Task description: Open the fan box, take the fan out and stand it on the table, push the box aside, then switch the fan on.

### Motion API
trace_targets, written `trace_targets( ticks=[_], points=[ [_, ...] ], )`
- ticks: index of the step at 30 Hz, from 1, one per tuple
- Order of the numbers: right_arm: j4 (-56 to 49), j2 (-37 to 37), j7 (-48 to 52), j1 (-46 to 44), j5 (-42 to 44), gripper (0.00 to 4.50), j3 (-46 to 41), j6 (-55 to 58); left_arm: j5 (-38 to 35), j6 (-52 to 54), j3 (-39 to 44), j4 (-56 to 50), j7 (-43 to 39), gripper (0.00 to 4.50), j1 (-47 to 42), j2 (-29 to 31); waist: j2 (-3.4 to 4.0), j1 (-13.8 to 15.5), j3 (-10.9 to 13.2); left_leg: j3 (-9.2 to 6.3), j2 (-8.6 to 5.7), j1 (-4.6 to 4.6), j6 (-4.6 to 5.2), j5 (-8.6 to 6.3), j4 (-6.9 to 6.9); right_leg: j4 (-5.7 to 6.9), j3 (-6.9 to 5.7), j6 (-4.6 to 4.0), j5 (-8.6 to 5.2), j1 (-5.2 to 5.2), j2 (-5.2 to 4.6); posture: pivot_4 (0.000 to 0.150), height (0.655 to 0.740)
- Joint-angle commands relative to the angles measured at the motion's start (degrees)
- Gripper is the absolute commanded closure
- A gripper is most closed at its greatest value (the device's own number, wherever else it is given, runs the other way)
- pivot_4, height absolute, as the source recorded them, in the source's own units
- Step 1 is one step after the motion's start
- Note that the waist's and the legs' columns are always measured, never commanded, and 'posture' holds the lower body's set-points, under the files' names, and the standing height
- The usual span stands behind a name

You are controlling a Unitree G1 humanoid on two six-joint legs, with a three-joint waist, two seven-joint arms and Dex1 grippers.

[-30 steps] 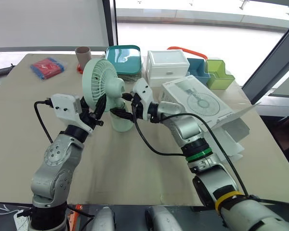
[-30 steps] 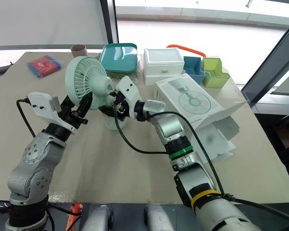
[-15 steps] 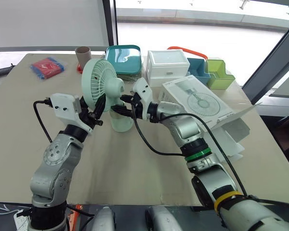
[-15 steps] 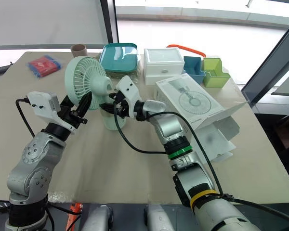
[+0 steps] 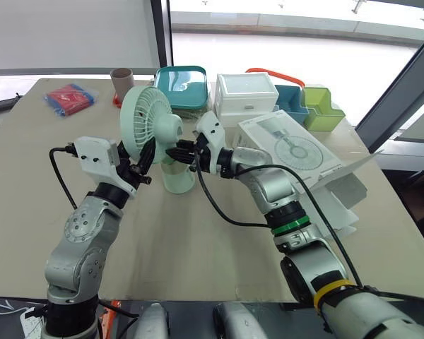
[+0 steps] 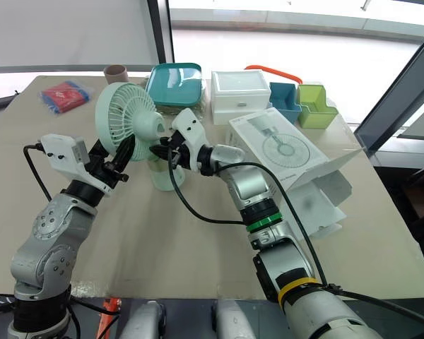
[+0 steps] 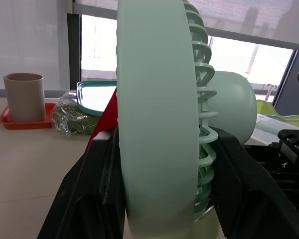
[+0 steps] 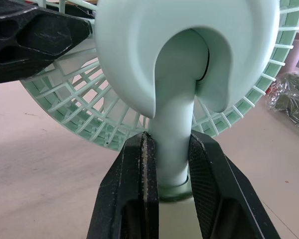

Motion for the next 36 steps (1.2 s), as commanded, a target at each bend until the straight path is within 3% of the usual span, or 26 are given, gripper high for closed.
trace_targets(
  ticks=[1,8,9,11,15,27,32,36],
  points=[
    [-1.08,0.39,0.86,-1.15,0.07,3.87,0.06,-1.64,-0.86,-1.84,0.27,-4.29,-1.07,2.55,-1.79,-0.18,0.00,0.00,0.00,0.00,0.00,0.00,0.00,0.00,0.00,0.00,0.00,0.00,0.00,0.00,0.00,0.150,0.7400],
    [-1.72,0.26,1.07,-0.90,0.06,3.87,0.01,-1.51,-1.69,-1.78,0.68,-4.48,-2.04,2.55,-0.91,0.12,0.00,0.00,0.00,0.00,0.00,-0.01,0.00,0.00,0.00,0.00,0.00,0.00,0.00,0.00,-0.01,0.150,0.7400],
    [-1.86,0.24,1.18,-0.83,0.08,3.87,0.07,-1.49,-1.92,-1.85,0.74,-4.57,-2.30,1.75,-0.81,0.09,0.00,0.00,0.00,0.00,0.00,-0.01,0.00,0.00,0.00,0.00,0.00,0.00,0.00,0.00,-0.01,0.150,0.7400],
    [-2.17,0.22,1.29,-0.68,0.08,3.87,0.17,-1.42,-2.05,-1.75,0.68,-4.78,-2.67,1.35,-0.70,0.14,0.00,0.00,0.00,0.00,0.00,-0.01,0.00,0.00,0.00,0.00,0.00,0.00,0.00,0.00,0.00,0.150,0.7400],
    [-2.73,0.27,1.52,-0.45,0.18,3.87,0.15,-1.33,-2.28,-2.08,0.60,-5.60,-3.49,0.07,0.06,0.31,0.00,-0.01,0.00,0.00,0.00,-0.01,0.00,0.00,0.00,0.00,0.00,0.00,0.00,0.00,0.00,0.150,0.7400],
    [-1.87,0.74,0.58,-1.15,1.00,3.87,-1.36,-0.63,-7.73,-2.15,7.26,-11.35,-6.45,0.07,8.34,3.65,0.00,-0.10,0.00,0.00,0.01,0.00,0.00,0.00,-0.01,0.00,0.00,0.00,0.00,-0.01,0.00,0.150,0.7400],
    [-3.90,0.22,1.50,-0.92,2.55,3.87,-2.40,0.31,-18.45,-1.32,16.45,-12.97,-10.35,0.07,12.38,7.93,0.02,-0.13,0.01,0.00,0.04,0.00,-0.01,0.00,-0.01,0.00,-0.01,0.00,0.00,-0.02,0.03,0.150,0.7400],
    [-6.27,-0.96,2.41,-0.08,3.86,3.87,-2.80,1.53,-28.63,0.37,25.52,-9.60,-16.33,0.07,16.41,15.36,0.04,-0.11,0.06,0.00,0.06,-0.03,-0.01,0.00,-0.01,-0.01,-0.03,0.00,0.00,-0.04,0.05,0.150,0.7400]
  ],
)
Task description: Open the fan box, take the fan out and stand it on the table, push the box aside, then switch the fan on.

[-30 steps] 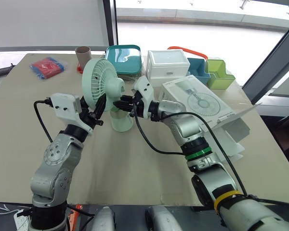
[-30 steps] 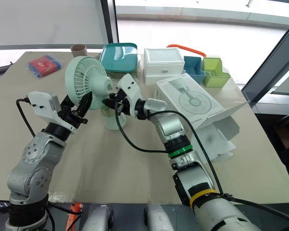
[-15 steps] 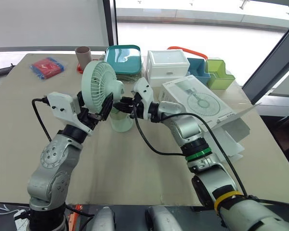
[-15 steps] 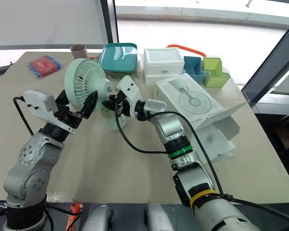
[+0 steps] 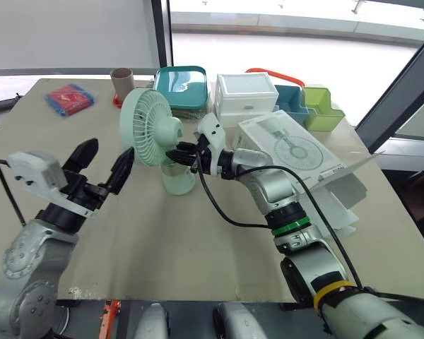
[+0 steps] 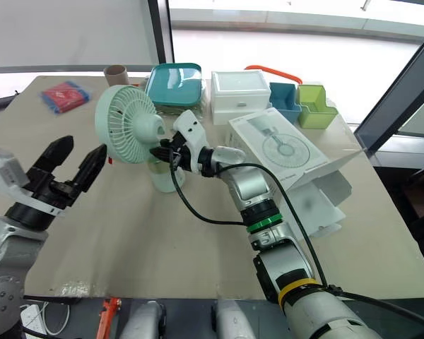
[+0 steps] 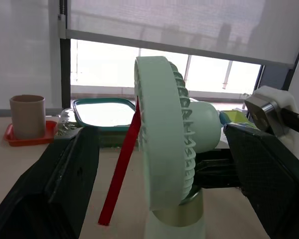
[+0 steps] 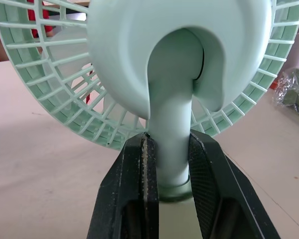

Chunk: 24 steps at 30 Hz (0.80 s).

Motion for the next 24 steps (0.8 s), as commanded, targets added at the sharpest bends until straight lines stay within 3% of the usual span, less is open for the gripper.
trace_targets(
  ticks=[1,9,16,24],
  points=[
    [-6.14,-0.69,1.09,-0.42,2.91,3.87,-2.33,0.23,-7.54,0.48,7.33,2.05,-4.98,0.07,2.24,4.37,0.05,0.02,0.03,0.01,-0.04,0.00,0.00,0.00,0.00,0.00,0.01,0.00,0.00,-0.01,-0.03,0.150,0.7400],
    [-14.16,-3.97,2.46,2.34,6.41,3.87,-3.13,4.01,-4.98,-1.27,7.84,11.85,-10.40,0.07,2.45,8.07,0.10,0.03,0.07,0.01,-0.03,-0.07,0.00,0.00,0.00,-0.01,0.00,-0.01,-0.02,-0.09,0.01,0.150,0.7400],
    [-22.22,-6.38,2.36,5.85,9.95,3.87,-4.45,8.41,-1.50,-2.45,4.01,14.16,-13.08,0.07,1.79,7.78,0.10,0.08,0.07,0.02,-0.02,-0.18,-0.01,0.00,-0.01,-0.01,0.01,-0.02,-0.02,-0.19,0.00,0.150,0.7400],
    [-34.14,-11.55,1.65,11.49,17.21,3.87,-8.31,16.53,-0.44,-2.05,3.89,19.46,-20.27,0.07,1.13,11.55,0.11,0.09,0.08,0.04,0.00,-0.30,-0.01,0.01,-0.03,0.01,0.01,-0.03,-0.01,-0.32,0.01,0.150,0.7400]
  ],
)
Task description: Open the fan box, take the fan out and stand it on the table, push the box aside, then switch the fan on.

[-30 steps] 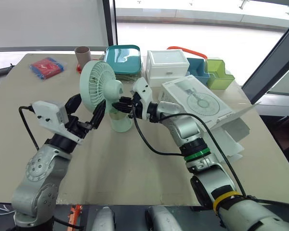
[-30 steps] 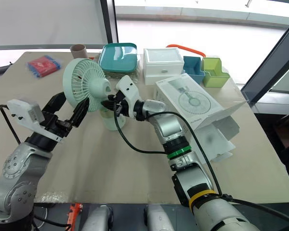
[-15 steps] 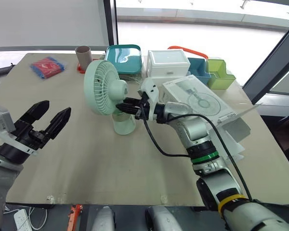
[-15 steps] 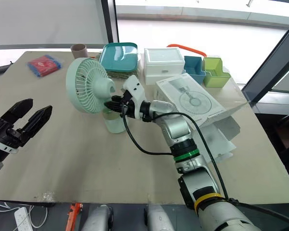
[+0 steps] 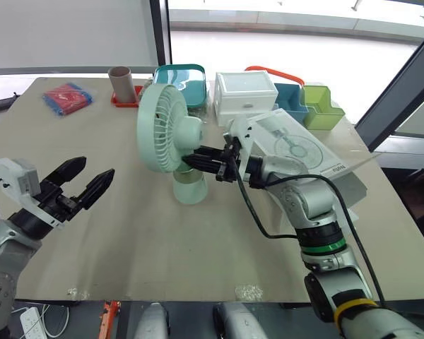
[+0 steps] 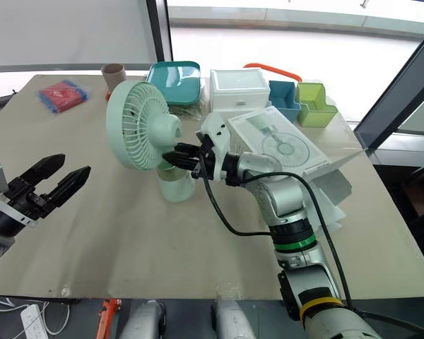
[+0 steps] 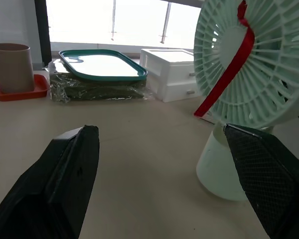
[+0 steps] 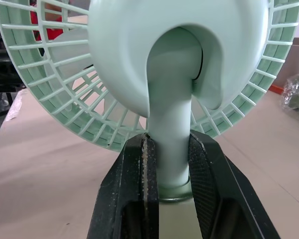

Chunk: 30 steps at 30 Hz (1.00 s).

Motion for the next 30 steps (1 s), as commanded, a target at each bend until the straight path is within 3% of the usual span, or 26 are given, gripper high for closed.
trace_targets(
  ticks=[1,13,26,30],
  points=[
    [-8.83,-2.04,-0.02,0.79,5.38,3.87,-4.12,2.32,0.87,-0.92,0.94,2.42,-4.00,0.07,-0.55,2.58,0.00,0.01,0.00,0.00,0.00,0.00,0.00,0.00,0.00,0.00,0.00,0.00,0.00,0.00,0.00,0.150,0.7400],
    [-21.40,-6.23,1.78,8.47,18.31,3.87,-7.40,7.84,3.39,-0.71,-2.04,7.21,-12.88,0.07,-1.98,4.75,0.00,-0.02,0.00,0.03,0.02,0.00,0.01,0.00,0.00,0.00,0.04,-0.01,-0.02,-0.02,0.06,0.150,0.7400],
    [-21.58,-9.02,4.48,16.27,11.30,3.87,-0.62,-2.55,5.61,-0.44,-4.94,5.58,-17.09,0.07,-0.85,5.89,0.00,-0.09,0.00,0.05,0.02,0.01,0.00,0.00,0.02,0.02,0.08,0.02,-0.03,-0.01,0.08,0.150,0.7400],
    [-20.14,-8.64,4.93,17.31,9.99,3.87,0.71,-4.98,6.32,-0.56,-5.56,5.59,-18.08,1.21,-0.50,6.11,0.00,-0.03,0.00,0.04,0.02,0.02,0.00,0.00,0.02,0.02,0.06,0.01,-0.03,0.00,0.08,0.150,0.7400]
  ],
)
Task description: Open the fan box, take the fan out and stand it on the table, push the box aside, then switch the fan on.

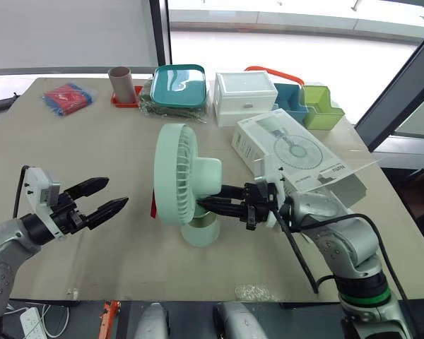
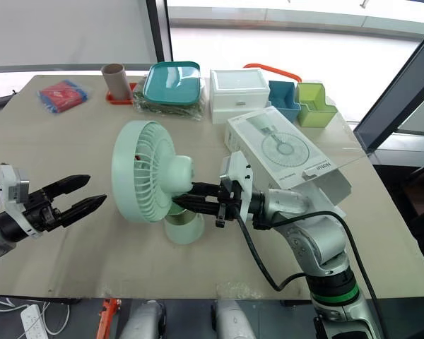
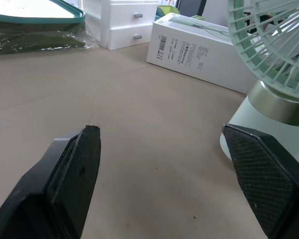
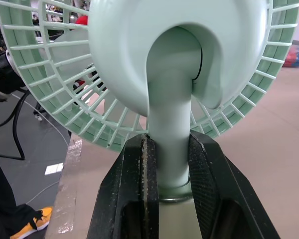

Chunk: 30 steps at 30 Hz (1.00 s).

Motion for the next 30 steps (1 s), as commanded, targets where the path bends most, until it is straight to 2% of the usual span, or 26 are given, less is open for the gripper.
trace_targets(
  ticks=[1,8,9,11,22,30],
  points=[
    [-0.59,0.59,1.02,0.18,-0.62,3.87,0.22,-4.36,0.13,-0.81,0.42,-1.82,-1.34,1.56,0.16,0.86,-0.01,0.00,0.00,0.00,0.00,0.00,0.00,0.00,0.00,0.00,0.00,0.00,0.00,0.00,0.00,0.150,0.7400],
    [0.43,1.66,0.47,-0.37,-0.86,3.87,1.22,-5.14,1.74,-1.38,-2.80,-1.81,-5.14,3.63,0.44,1.55,0.00,0.04,0.00,0.00,0.00,0.00,0.00,0.00,0.01,0.01,0.00,0.00,0.00,0.00,0.00,0.150,0.7400],
    [0.52,1.95,0.49,-0.52,-0.97,3.87,1.55,-5.24,2.32,-1.46,-3.76,-1.62,-5.31,4.13,0.02,1.39,0.00,0.05,0.00,0.00,0.00,0.00,0.00,0.00,0.01,0.01,0.00,0.00,0.00,0.01,0.00,0.150,0.7400],
    [0.49,2.52,0.53,-0.78,-0.77,3.87,1.98,-5.11,3.39,-1.76,-5.72,-1.47,-5.95,4.42,-0.49,1.14,0.00,0.06,0.00,0.00,0.00,0.00,0.00,0.00,0.01,0.01,0.00,0.00,0.00,0.01,0.00,0.150,0.7400],
    [2.00,4.35,1.31,-1.18,-2.19,3.87,4.10,-7.19,10.36,-5.79,-15.46,3.32,-5.57,4.42,-5.77,-3.17,-0.01,0.10,-0.01,-0.01,-0.02,0.01,0.00,0.00,0.06,0.04,-0.02,-0.01,0.00,0.04,0.00,0.150,0.7400],
    [3.48,5.14,0.95,-0.66,-4.85,3.87,5.59,-9.19,12.73,-8.04,-17.99,4.90,-6.60,4.42,-5.57,-4.67,-0.01,0.02,-0.01,-0.04,0.00,0.02,0.00,0.00,0.08,0.10,-0.03,-0.02,0.01,0.02,0.02,0.150,0.7400]
  ],
)
